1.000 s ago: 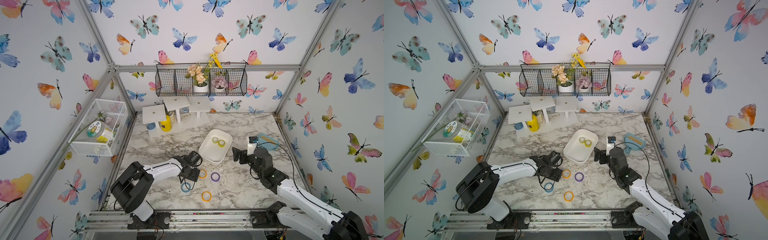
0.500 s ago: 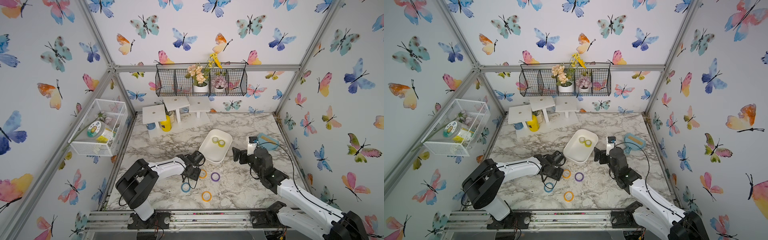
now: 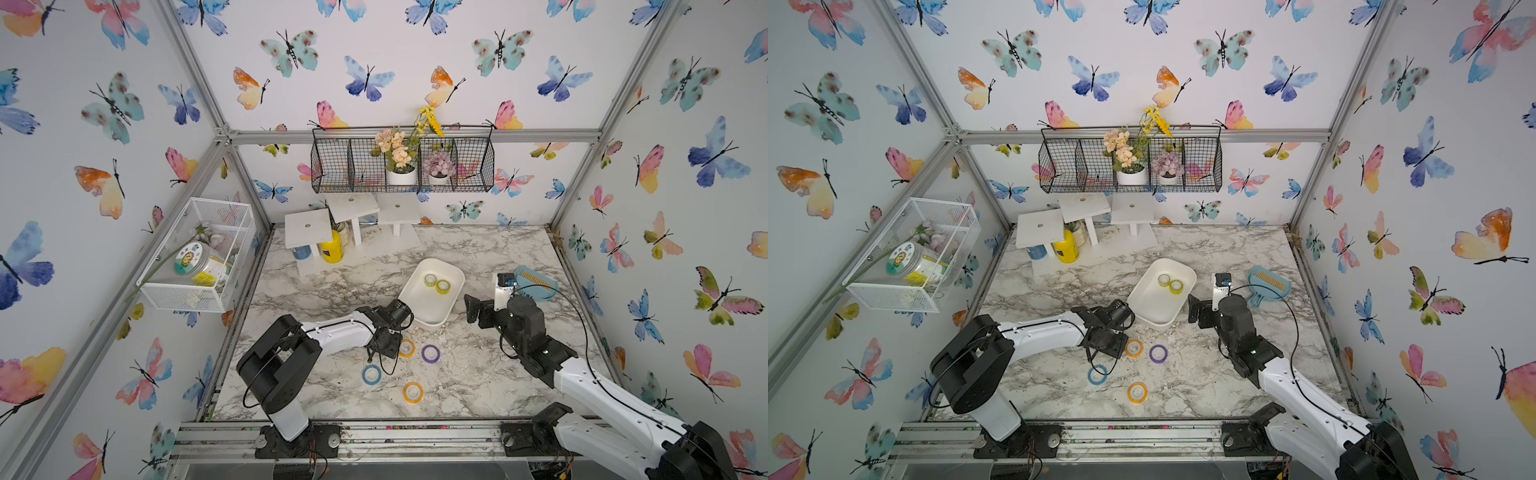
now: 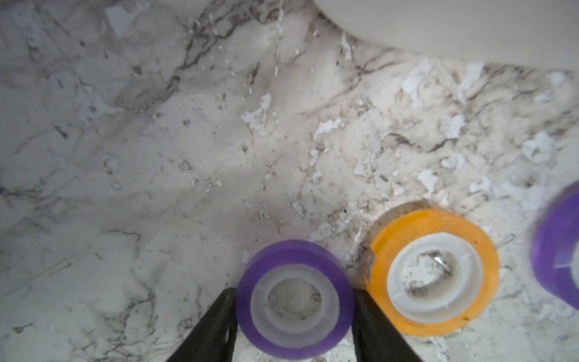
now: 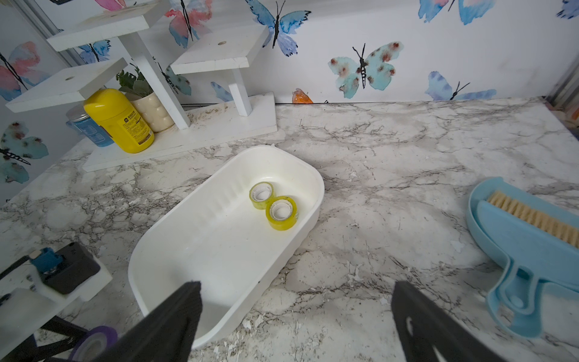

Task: Put the transparent tape into the storage box
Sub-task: Pick up the tape at the center of the board.

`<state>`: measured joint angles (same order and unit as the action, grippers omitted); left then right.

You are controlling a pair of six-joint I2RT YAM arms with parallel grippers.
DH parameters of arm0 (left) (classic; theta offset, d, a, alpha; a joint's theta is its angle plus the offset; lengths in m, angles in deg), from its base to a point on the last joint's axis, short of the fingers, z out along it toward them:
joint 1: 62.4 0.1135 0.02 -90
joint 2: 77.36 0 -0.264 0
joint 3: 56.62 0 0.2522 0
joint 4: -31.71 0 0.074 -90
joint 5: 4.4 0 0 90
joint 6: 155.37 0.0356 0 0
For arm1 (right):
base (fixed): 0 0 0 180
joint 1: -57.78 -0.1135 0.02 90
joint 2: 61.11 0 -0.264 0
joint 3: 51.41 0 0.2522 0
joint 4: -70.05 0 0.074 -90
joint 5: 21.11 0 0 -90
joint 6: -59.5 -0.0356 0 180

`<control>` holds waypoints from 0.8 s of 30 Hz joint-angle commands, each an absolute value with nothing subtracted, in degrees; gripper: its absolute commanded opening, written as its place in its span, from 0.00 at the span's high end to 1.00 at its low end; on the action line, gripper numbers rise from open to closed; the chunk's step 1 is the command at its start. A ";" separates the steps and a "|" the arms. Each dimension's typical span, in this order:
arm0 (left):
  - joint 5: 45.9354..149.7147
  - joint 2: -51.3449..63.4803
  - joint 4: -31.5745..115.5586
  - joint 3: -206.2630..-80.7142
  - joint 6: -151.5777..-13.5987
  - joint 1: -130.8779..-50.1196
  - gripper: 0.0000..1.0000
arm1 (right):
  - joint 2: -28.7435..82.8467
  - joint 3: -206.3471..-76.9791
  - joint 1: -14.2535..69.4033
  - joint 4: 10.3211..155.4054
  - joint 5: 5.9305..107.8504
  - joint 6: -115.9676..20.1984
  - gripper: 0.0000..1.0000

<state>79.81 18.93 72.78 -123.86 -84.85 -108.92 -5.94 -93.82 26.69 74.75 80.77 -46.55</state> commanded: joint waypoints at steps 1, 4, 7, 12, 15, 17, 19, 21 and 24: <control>77.97 20.82 74.65 -123.03 -84.75 -109.22 0.45 | -5.57 -93.65 26.93 73.97 82.03 -47.04 0.00; 77.45 20.49 74.90 -123.11 -84.74 -109.18 0.44 | -5.66 -93.66 26.93 74.05 82.24 -47.11 0.00; 76.89 19.60 75.58 -123.44 -84.80 -109.22 0.44 | -5.69 -93.57 26.93 74.06 82.29 -47.11 0.00; 76.89 16.52 78.08 -124.92 -84.41 -109.21 0.45 | -5.74 -93.56 26.93 74.06 82.35 -47.11 0.00; 76.71 14.53 80.08 -126.46 -84.24 -109.25 0.45 | -5.83 -93.64 26.91 74.06 82.42 -47.11 0.00; 76.81 13.56 81.44 -127.68 -83.93 -109.22 0.45 | -5.92 -93.57 26.93 74.06 82.56 -47.19 0.00; 76.48 13.00 82.88 -129.11 -83.85 -109.19 0.45 | -6.00 -93.47 26.93 74.06 82.60 -47.20 0.00; 76.20 12.82 84.28 -130.98 -83.57 -109.24 0.45 | -6.08 -93.47 26.92 74.06 82.75 -47.20 0.00; 75.75 13.05 86.07 -134.58 -82.90 -109.24 0.45 | -6.26 -93.39 26.93 74.15 83.17 -47.29 0.00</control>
<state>77.59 14.14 82.14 -131.68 -84.18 -109.03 -5.87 -93.82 26.69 74.75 81.14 -46.58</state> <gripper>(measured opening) 0.556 0.996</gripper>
